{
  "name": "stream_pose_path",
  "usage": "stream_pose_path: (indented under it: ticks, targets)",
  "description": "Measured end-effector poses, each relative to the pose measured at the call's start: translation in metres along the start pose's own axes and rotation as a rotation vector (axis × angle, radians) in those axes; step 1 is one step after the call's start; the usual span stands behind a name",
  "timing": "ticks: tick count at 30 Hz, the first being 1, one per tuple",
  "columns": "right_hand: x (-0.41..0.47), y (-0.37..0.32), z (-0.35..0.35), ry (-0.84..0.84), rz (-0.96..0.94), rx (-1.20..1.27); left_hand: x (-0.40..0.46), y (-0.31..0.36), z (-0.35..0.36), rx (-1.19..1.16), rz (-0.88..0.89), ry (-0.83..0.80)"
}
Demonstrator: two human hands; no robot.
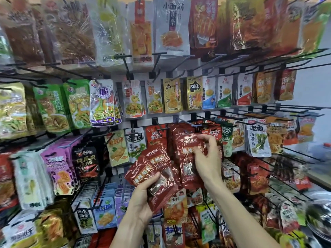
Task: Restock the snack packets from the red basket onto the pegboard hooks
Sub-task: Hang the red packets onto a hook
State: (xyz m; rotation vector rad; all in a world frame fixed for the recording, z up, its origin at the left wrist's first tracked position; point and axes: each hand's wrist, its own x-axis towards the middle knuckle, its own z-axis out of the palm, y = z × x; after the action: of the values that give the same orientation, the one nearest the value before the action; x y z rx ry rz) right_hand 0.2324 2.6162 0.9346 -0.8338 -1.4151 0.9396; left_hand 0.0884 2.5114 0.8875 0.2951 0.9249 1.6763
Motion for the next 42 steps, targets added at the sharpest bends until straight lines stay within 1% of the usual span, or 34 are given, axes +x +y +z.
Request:
stream_pose_path:
  ticks: [3,7,11,17,26,31,37,40,42]
  targets:
    - [0.013,0.003,0.003,0.048,-0.071,-0.065,-0.003,0.002,-0.002,0.008,0.007,-0.011]
    - [0.021,0.007,0.006,0.063,-0.049,-0.101,-0.007,0.005,-0.002,-0.029,0.023,-0.024]
    - [0.026,0.01,0.01,0.041,-0.038,-0.115,-0.01,0.006,-0.001,-0.036,0.029,-0.014]
    - [0.031,0.01,0.009,0.128,-0.034,-0.258,-0.012,0.008,0.001,-0.034,0.036,-0.005]
    - [0.03,0.016,0.014,0.129,-0.069,-0.378,-0.015,0.011,0.0,-0.022,0.052,0.011]
    - [0.034,0.017,0.02,0.095,-0.044,-0.453,-0.015,0.011,-0.001,-0.013,0.066,0.014]
    - [0.066,0.024,0.049,0.058,-0.001,-0.533,-0.013,0.01,-0.001,-0.008,0.082,0.031]
    - [0.066,0.026,0.051,0.062,-0.029,-0.55,-0.012,0.01,-0.004,-0.005,0.094,0.03]
    - [0.056,0.025,0.046,0.034,-0.054,-0.587,-0.011,0.011,-0.006,-0.005,0.087,0.018]
